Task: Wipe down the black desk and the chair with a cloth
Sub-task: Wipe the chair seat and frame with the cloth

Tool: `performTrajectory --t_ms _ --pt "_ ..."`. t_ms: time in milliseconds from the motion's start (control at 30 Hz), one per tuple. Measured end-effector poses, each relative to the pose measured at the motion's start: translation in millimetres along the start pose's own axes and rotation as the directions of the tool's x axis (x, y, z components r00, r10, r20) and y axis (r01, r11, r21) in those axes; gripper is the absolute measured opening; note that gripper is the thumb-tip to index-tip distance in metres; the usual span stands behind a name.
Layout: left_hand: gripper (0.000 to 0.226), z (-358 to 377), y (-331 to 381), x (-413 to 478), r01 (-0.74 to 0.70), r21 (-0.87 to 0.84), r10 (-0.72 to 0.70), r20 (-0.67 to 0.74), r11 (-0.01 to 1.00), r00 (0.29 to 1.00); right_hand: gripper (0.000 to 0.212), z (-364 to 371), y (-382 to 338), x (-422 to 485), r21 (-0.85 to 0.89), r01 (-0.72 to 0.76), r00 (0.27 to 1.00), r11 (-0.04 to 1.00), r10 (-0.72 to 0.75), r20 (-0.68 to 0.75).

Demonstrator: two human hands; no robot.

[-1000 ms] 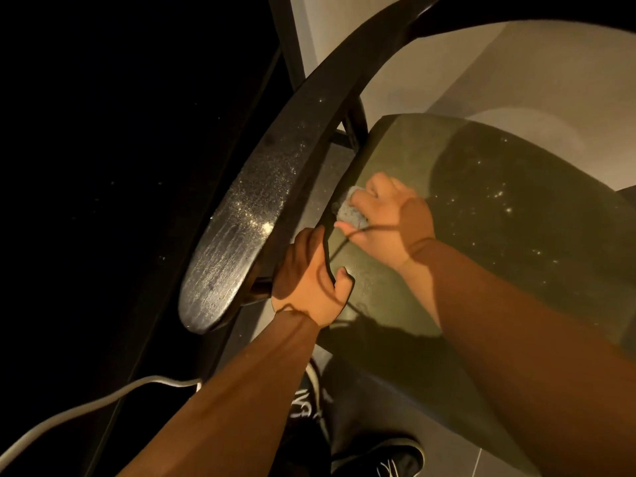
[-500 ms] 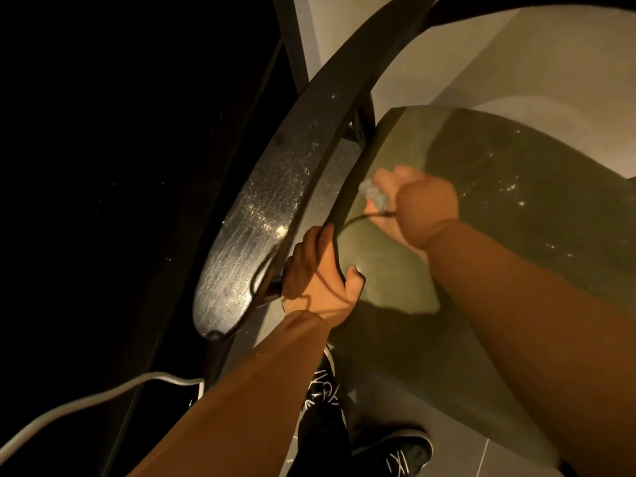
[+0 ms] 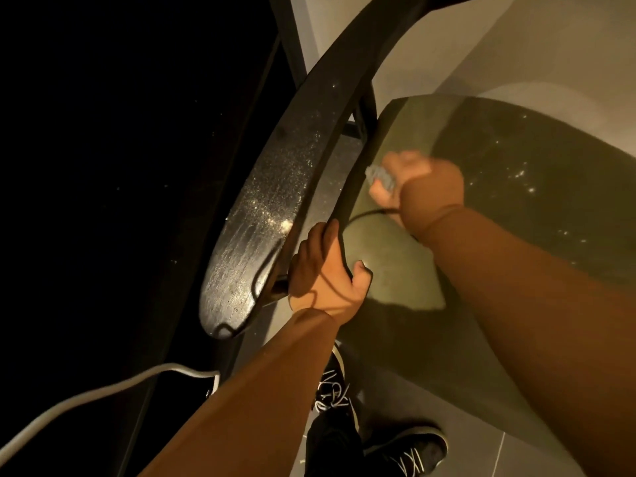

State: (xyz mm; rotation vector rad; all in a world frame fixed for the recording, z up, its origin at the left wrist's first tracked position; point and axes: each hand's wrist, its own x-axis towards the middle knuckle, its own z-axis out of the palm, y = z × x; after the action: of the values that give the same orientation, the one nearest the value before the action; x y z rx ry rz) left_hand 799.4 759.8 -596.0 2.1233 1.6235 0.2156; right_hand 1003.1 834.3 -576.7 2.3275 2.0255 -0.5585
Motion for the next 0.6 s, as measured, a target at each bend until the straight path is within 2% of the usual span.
performTrajectory --t_ms 100,133,200,300,367,433,500,567,600 --pt "0.078 0 -1 -1 -0.016 -0.017 0.016 -0.008 1.0 1.0 0.03 18 -32 -30 0.202 0.128 0.991 0.971 -0.115 -0.075" --pt "0.078 1 -2 -1 -0.028 -0.024 0.028 -0.014 0.999 1.0 0.033 24 -40 -49 0.203 0.18 0.979 0.963 -0.156 -0.128" --pt "0.079 3 -4 -1 -0.036 -0.02 0.035 -0.021 0.999 0.999 0.034 22 -50 -74 0.167 0.228 0.973 0.959 -0.217 -0.084" --pt "0.078 6 -5 -1 -0.045 -0.006 0.045 -0.039 0.999 0.998 0.025 15 -44 -63 0.09 0.286 0.958 0.954 -0.282 -0.055" --pt "0.08 5 -4 -1 -0.032 0.011 0.032 -0.034 0.999 0.999 0.02 10 -32 -44 0.052 0.262 0.96 0.964 -0.255 -0.119" --pt "0.081 4 -3 0 -0.027 0.019 0.027 -0.032 0.999 0.999 0.024 8 -24 -37 0.058 0.14 0.971 0.988 -0.125 -0.206" --pt "0.081 3 -3 -1 -0.027 0.012 0.027 -0.035 1.0 0.999 0.026 14 -32 -47 0.158 0.059 0.961 0.986 -0.014 -0.275" --pt "0.076 2 -2 -2 -0.032 -0.006 0.032 -0.047 0.999 0.998 0.029 25 -43 -65 0.239 0.093 0.959 0.967 -0.022 -0.283" --pt "0.074 3 -3 -3 -0.037 -0.009 0.037 -0.054 0.999 0.998 0.03 29 -44 -74 0.211 0.135 0.962 0.968 -0.078 -0.261"
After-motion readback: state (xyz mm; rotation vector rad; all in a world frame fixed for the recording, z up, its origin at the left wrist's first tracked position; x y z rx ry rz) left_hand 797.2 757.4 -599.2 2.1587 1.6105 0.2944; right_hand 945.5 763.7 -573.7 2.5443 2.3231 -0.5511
